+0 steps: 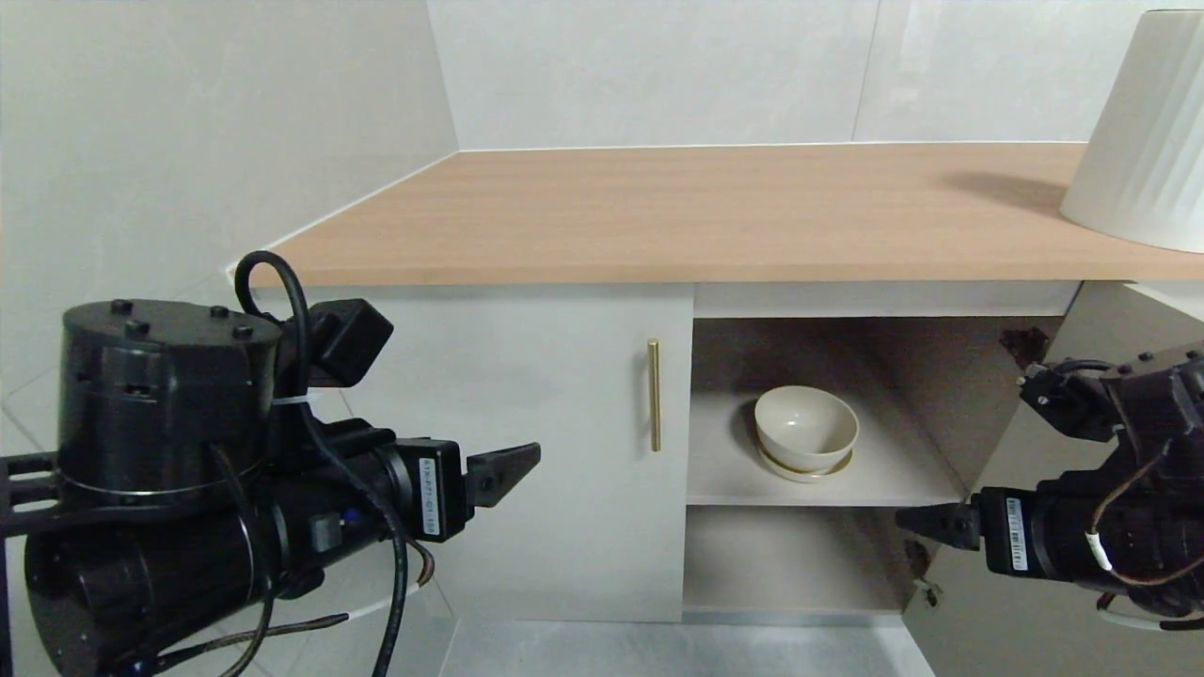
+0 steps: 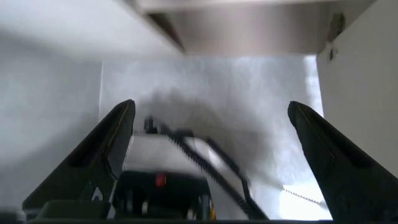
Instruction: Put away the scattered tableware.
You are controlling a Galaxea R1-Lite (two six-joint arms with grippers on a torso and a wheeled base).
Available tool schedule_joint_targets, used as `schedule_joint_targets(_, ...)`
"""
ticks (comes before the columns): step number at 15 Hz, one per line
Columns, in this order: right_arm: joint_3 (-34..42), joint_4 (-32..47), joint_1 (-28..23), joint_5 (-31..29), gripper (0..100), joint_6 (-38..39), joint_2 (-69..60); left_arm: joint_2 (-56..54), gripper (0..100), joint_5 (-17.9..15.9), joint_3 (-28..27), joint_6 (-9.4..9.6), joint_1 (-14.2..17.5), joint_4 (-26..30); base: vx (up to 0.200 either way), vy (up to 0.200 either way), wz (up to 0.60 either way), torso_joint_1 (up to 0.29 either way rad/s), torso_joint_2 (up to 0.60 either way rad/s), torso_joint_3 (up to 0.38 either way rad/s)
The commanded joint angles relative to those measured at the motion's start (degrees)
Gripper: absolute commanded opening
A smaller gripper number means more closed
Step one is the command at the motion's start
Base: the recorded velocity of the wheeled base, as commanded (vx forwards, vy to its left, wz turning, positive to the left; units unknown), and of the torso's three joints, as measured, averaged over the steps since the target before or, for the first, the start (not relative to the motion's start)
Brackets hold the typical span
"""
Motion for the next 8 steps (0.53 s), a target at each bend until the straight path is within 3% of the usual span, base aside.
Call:
schedule_joint_targets(1,0.54,0.24,0.69,-0.04,100,0.01,-2.42,-0.62,100,0.04,0.55,0.04,0.24,-0.04,0.000,0.000,0.00,0.000,0.00,0.000)
schedule_joint_targets(8,1.68,1.03,2.97,-1.09,100,-1.22,-2.51,-0.09,100,0.04,0.64,0.04,0.07,-0.04,-0.200,0.000,0.00,0.005,0.00,0.001)
